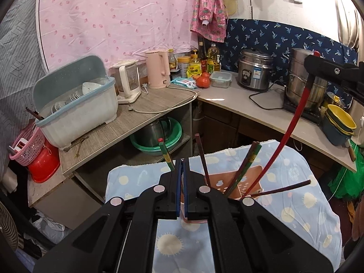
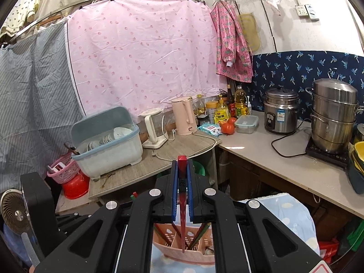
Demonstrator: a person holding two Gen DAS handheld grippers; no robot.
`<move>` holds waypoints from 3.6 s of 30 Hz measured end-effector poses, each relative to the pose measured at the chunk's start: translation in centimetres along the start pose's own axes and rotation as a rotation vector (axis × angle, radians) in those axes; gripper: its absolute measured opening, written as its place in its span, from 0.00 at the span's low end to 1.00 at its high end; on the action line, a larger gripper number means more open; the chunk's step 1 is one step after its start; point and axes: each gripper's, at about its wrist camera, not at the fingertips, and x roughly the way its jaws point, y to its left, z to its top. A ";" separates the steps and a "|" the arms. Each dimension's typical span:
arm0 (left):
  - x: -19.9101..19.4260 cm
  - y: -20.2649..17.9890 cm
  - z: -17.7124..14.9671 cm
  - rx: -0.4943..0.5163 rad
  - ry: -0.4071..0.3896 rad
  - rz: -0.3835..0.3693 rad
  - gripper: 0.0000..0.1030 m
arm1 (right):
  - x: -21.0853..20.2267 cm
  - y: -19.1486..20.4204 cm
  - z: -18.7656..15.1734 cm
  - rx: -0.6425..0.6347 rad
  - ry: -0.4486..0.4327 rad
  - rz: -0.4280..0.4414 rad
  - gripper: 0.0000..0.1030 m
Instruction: Organize utensils
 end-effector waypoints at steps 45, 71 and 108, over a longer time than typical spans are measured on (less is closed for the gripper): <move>5.7 0.3 -2.9 -0.064 0.060 0.040 0.39 | 5.0 -2.5 -9.9 0.020 0.202 -0.103 0.45; 0.5 -2.2 -9.5 -0.106 0.066 0.058 0.83 | -0.6 -2.2 -16.4 -0.043 0.288 -0.168 0.66; -0.8 -2.7 -14.4 -0.144 0.159 0.098 0.93 | -4.1 -2.2 -20.3 -0.054 0.332 -0.237 0.94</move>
